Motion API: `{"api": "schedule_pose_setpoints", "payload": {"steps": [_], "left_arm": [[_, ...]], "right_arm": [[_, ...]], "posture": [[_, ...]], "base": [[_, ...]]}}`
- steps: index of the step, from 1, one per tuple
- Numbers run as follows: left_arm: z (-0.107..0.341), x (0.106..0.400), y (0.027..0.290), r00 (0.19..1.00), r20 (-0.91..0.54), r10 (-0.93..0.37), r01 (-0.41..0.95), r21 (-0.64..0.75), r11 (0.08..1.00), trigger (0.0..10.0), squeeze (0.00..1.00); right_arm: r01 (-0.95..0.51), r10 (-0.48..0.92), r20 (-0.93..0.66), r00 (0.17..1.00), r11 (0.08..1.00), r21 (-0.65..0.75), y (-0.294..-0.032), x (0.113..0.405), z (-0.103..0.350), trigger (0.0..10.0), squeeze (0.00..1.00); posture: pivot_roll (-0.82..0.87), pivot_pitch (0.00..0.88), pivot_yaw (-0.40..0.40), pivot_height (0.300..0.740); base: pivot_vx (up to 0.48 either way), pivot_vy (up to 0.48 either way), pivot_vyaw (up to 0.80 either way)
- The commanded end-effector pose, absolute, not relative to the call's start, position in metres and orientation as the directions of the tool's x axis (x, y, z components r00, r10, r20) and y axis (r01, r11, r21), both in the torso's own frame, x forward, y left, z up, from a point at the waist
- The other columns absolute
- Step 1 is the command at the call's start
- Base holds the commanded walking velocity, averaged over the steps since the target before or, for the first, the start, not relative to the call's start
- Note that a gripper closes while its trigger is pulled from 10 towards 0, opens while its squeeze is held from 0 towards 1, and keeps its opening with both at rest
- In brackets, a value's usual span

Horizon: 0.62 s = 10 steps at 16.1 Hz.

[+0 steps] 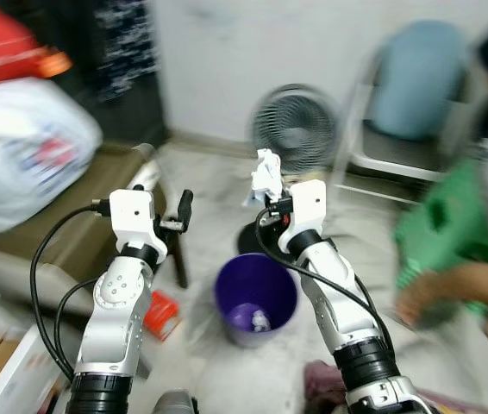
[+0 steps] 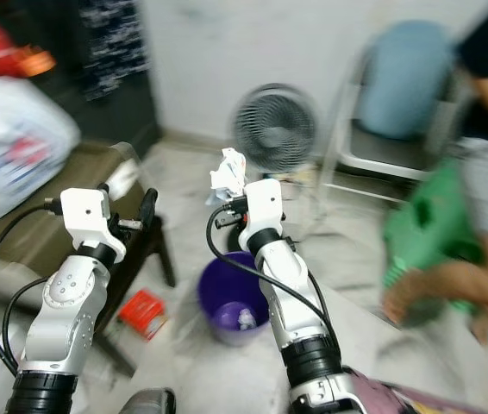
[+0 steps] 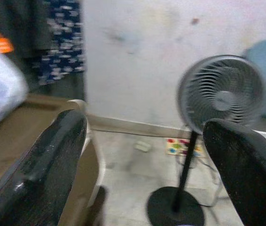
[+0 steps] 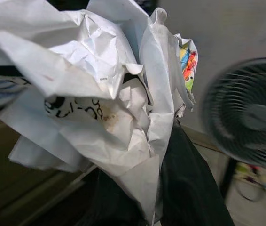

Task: Clean up the room

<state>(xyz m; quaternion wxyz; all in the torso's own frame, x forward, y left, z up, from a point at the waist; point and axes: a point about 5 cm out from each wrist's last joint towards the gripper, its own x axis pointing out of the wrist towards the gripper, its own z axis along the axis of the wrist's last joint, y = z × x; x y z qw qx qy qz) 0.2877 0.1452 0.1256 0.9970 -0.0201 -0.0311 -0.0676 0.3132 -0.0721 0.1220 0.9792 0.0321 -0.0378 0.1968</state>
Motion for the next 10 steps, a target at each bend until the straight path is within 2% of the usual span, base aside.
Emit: {"api": "schedule_pose_setpoints", "payload": {"steps": [1, 2, 9, 10], "left_arm": [[0.1255, 0.2897, 0.1439, 0.989, 0.058, -0.139, 0.141, -0.031, 0.99, 10.0, 0.0], [0.1257, 0.2896, 0.1438, 0.988, 0.06, -0.14, 0.142, -0.028, 0.989, 10.0, 0.0], [0.1274, 0.2896, 0.1406, 0.984, 0.075, -0.162, 0.165, -0.034, 0.986, 10.0, 0.0], [0.1276, 0.2896, 0.1404, 0.983, 0.077, -0.164, 0.167, -0.034, 0.985, 10.0, 0.0]], "right_arm": [[-0.388, 0.383, 0.095, 0.919, 0.921, 0.037, -0.0703, 0.3157, 0.1249, 10.0, 0.0], [-0.387, 0.382, 0.095, 0.919, 0.921, 0.037, -0.0703, 0.3157, 0.1249, 10.0, 0.0], [-0.374, 0.368, 0.098, 0.925, 0.926, 0.046, -0.0713, 0.3171, 0.1252, 10.0, 0.0], [-0.373, 0.368, 0.097, 0.925, 0.927, 0.046, -0.0712, 0.3174, 0.1251, 10.0, 0.0]], "posture": [[0.04, 0.0, -0.034, 0.74], [0.04, 0.0, -0.034, 0.74], [0.04, 0.0, -0.034, 0.74], [0.04, 0.0, -0.035, 0.74]], "base": [[0.0, 0.0, 0.8], [0.0, 0.0, 0.52], [0.0, 0.0, 0.0], [0.27, 0.0, 0.0]]}}
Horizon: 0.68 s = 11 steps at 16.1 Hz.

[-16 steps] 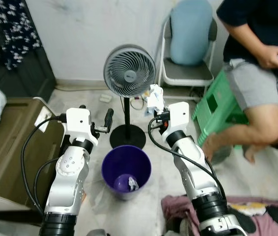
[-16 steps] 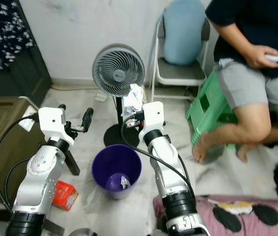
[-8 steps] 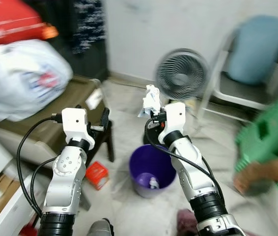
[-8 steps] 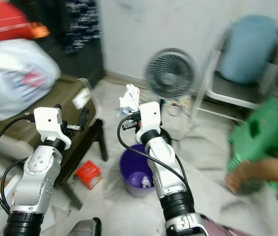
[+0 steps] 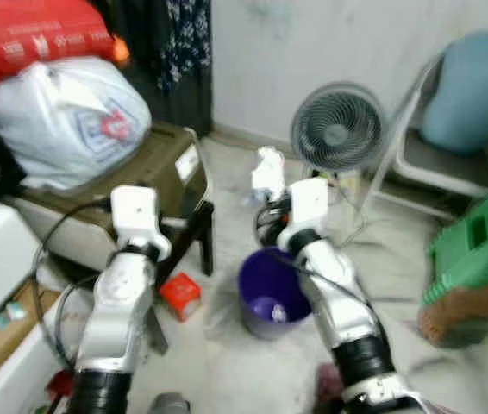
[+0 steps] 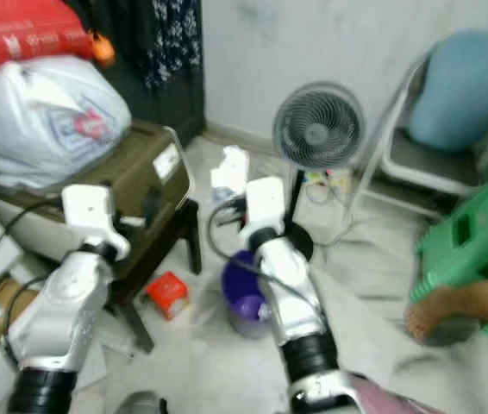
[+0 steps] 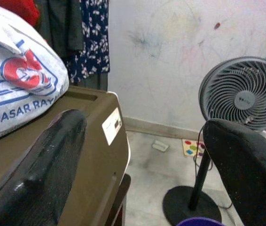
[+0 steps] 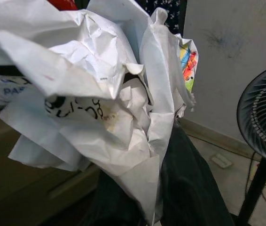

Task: Clean up the room

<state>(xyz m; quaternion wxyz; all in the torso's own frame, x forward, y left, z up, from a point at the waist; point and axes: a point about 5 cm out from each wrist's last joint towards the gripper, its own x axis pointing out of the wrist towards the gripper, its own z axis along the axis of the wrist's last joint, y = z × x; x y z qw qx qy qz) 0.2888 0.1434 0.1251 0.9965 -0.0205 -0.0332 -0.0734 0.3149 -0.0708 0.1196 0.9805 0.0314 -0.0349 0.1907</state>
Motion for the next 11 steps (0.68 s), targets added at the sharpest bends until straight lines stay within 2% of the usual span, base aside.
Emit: {"api": "schedule_pose_setpoints", "payload": {"steps": [1, 11], "left_arm": [[0.1277, 0.2897, 0.1403, 0.983, 0.078, -0.165, 0.168, -0.033, 0.985, 10.0, 0.0], [0.1277, 0.2897, 0.1386, 0.98, 0.084, -0.18, 0.183, -0.029, 0.983, 10.0, 0.0]], "right_arm": [[-0.374, 0.368, 0.097, 0.925, 0.926, 0.046, -0.0712, 0.3176, 0.1252, 10.0, 0.0], [-0.379, 0.374, 0.091, 0.923, 0.924, 0.043, -0.0698, 0.3188, 0.1238, 10.0, 0.0]], "posture": [[0.04, 0.0, -0.035, 0.74], [0.05, 0.0, -0.035, 0.74]], "base": [[0.27, 0.0, 0.0], [0.336, 0.0, 0.0]]}}
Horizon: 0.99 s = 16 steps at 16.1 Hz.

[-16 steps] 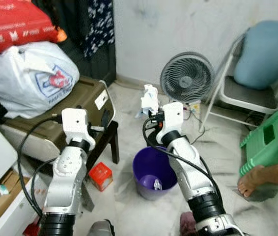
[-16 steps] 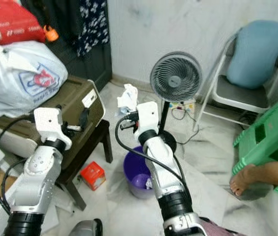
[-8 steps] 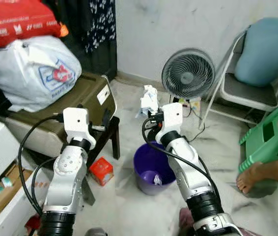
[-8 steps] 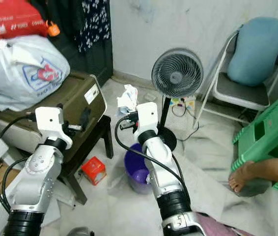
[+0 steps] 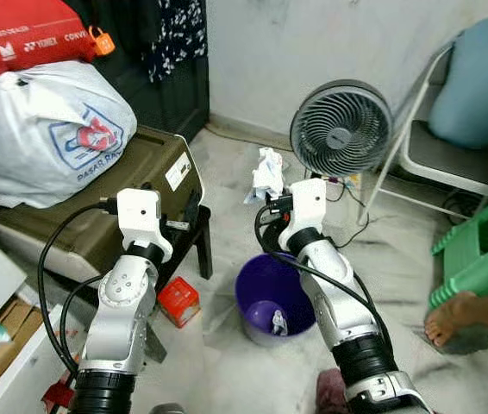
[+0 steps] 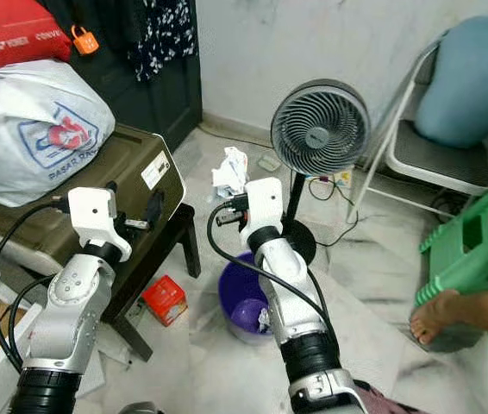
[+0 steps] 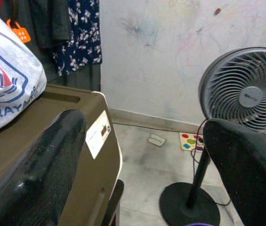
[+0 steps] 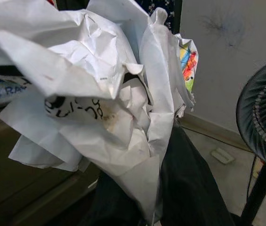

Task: Clean up the room

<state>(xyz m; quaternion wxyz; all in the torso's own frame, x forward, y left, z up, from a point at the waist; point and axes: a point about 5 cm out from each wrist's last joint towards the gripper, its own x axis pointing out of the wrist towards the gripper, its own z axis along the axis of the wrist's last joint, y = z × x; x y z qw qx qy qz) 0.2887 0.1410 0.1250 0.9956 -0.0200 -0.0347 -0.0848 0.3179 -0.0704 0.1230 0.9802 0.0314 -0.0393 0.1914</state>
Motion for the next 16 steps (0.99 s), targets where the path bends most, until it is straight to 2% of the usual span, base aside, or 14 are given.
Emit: {"api": "schedule_pose_setpoints", "payload": {"steps": [1, 4, 10, 14, 16], "left_arm": [[0.127, 0.29, 0.138, 0.98, 0.084, -0.181, 0.184, -0.027, 0.983, 10.0, 0.0], [0.128, 0.291, 0.138, 0.98, 0.087, -0.181, 0.184, -0.029, 0.982, 10.0, 0.0], [0.133, 0.289, 0.139, 0.975, 0.125, -0.185, 0.19, -0.031, 0.981, 10.0, 0.0], [0.124, 0.278, 0.148, 0.953, 0.076, -0.294, 0.28, 0.157, 0.947, 10.0, 0.0], [0.116, 0.266, 0.158, 0.951, 0.041, -0.305, 0.288, 0.231, 0.929, 10.0, 0.0]], "right_arm": [[-0.38, 0.375, 0.089, 0.923, 0.924, 0.042, -0.07, 0.319, 0.123, 10.0, 0.0], [-0.378, 0.374, 0.086, 0.923, 0.925, 0.038, -0.07, 0.32, 0.123, 10.0, 0.0], [-0.349, 0.349, 0.034, 0.937, 0.937, 0.023, -0.069, 0.321, 0.116, 10.0, 0.0], [-0.206, 0.195, -0.132, 0.972, 0.975, -0.079, -0.088, 0.331, 0.094, 10.0, 0.0], [-0.117, 0.099, -0.247, 0.964, 0.991, -0.058, -0.098, 0.329, 0.077, 10.0, 0.0]], "posture": [[0.05, 0.0, -0.036, 0.74], [0.05, 0.0, -0.034, 0.74], [0.04, 0.0, -0.021, 0.74], [0.07, 0.0, -0.041, 0.74], [0.08, 0.0, -0.049, 0.74]], "base": [[0.352, 0.0, 0.0], [0.352, 0.0, 0.0], [0.0, 0.0, 0.0], [0.0, 0.0, 0.0], [0.0, 0.0, 0.0]]}}
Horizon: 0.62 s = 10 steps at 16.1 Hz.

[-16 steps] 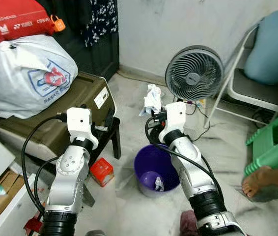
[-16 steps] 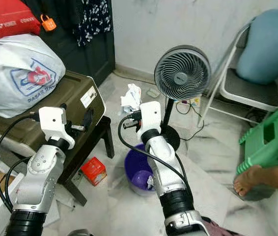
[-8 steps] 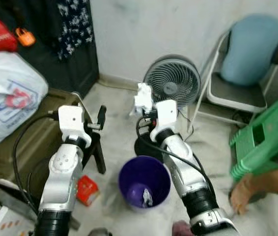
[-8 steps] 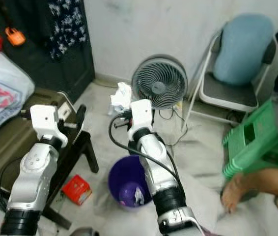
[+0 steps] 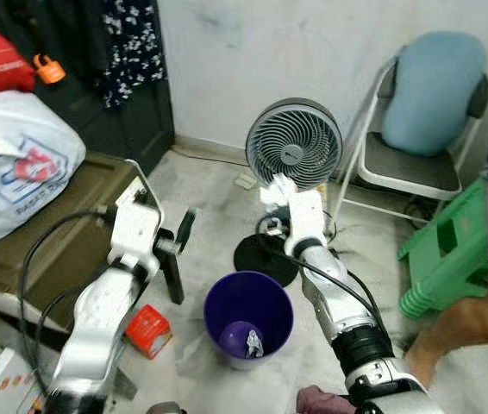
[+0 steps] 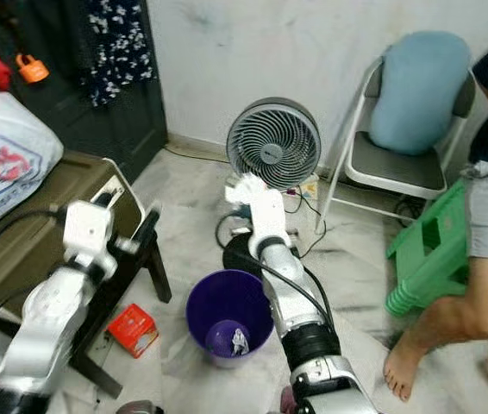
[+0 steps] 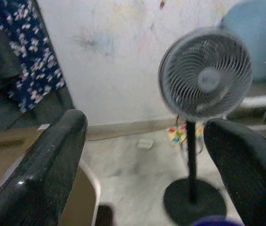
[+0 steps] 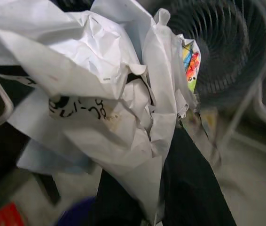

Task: Clean up the room

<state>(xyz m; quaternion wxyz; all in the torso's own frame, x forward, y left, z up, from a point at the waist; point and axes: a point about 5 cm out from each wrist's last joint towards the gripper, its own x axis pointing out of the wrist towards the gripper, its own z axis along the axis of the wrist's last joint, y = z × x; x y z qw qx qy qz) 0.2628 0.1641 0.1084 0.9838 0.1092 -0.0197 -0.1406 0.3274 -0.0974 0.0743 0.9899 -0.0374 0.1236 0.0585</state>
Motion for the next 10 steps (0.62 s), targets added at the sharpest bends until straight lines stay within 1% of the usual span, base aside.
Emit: {"api": "schedule_pose_setpoints", "payload": {"steps": [1, 3, 5, 6, 8, 10], "left_arm": [[0.113, 0.259, 0.163, 0.949, 0.024, -0.314, 0.296, 0.278, 0.914, 10.0, 0.0], [0.109, 0.24, 0.173, 0.934, -0.015, -0.357, 0.338, 0.365, 0.867, 10.0, 0.0], [0.118, 0.229, 0.175, 0.909, -0.031, -0.416, 0.393, 0.393, 0.831, 10.0, 0.0], [0.121, 0.222, 0.181, 0.894, -0.054, -0.444, 0.424, 0.418, 0.803, 10.0, 0.0], [0.122, 0.214, 0.185, 0.891, -0.074, -0.447, 0.436, 0.411, 0.801, 10.0, 0.0], [0.127, 0.211, 0.184, 0.886, -0.076, -0.457, 0.445, 0.411, 0.795, 10.0, 0.0]], "right_arm": [[-0.08, 0.066, -0.285, 0.956, 0.996, -0.039, -0.1, 0.331, 0.072, 10.0, 0.0], [-0.008, -0.011, -0.257, 0.966, 0.997, -0.072, -0.105, 0.34, 0.076, 10.0, 0.0], [0.058, -0.074, -0.285, 0.956, 0.996, -0.064, -0.111, 0.344, 0.073, 10.0, 0.0], [0.092, -0.107, -0.308, 0.945, 0.994, -0.063, -0.109, 0.343, 0.068, 10.0, 0.0], [0.125, -0.146, -0.32, 0.936, 0.989, -0.083, -0.108, 0.341, 0.063, 10.0, 0.0], [0.155, -0.183, -0.348, 0.919, 0.982, -0.106, -0.109, 0.336, 0.053, 10.0, 0.0]], "posture": [[0.09, 0.0, -0.044, 0.74], [0.12, 0.041, 0.004, 0.74], [0.16, 0.079, 0.024, 0.74], [0.16, 0.112, 0.044, 0.74], [0.18, 0.135, 0.058, 0.74], [0.2, 0.149, 0.081, 0.74]], "base": [[0.0, 0.0, 0.0], [0.0, 0.0, 0.0], [0.0, 0.0, 0.0], [0.0, 0.0, 0.0], [0.0, 0.0, 0.0], [0.0, 0.0, 0.0]]}}
